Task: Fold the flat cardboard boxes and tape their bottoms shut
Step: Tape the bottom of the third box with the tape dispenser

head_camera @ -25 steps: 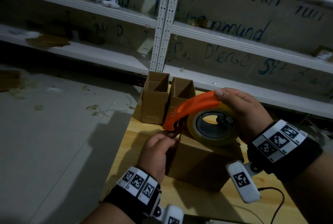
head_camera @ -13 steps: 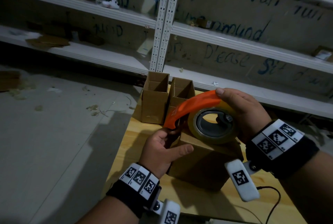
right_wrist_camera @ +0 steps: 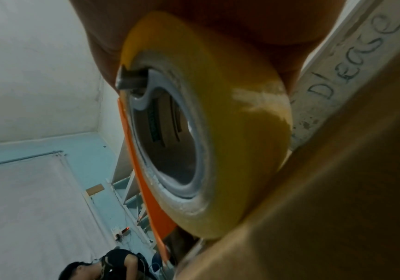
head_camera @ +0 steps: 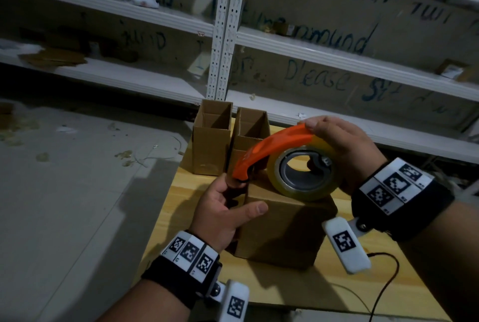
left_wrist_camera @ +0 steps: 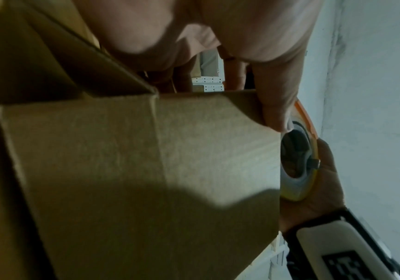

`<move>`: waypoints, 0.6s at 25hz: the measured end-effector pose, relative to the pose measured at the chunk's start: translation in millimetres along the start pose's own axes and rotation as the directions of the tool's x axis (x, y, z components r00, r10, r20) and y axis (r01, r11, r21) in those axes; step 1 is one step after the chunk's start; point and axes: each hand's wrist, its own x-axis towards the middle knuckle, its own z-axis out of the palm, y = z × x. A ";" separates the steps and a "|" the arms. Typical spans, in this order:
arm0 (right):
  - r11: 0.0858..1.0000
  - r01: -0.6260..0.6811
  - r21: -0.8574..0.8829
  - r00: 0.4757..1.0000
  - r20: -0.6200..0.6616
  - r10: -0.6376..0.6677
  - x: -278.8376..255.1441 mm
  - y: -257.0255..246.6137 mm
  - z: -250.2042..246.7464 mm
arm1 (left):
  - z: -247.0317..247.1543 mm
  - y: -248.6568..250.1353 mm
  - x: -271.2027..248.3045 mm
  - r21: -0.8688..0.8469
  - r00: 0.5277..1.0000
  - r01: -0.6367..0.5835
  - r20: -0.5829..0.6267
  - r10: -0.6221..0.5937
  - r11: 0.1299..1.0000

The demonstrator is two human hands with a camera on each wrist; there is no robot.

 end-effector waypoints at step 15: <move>0.984 -0.036 -0.174 0.989 0.134 0.060 -0.3 -10.5 -79.1 | 3.7 15.9 -5.3 0.244 0.989 -0.142 0.077 0.127 0.959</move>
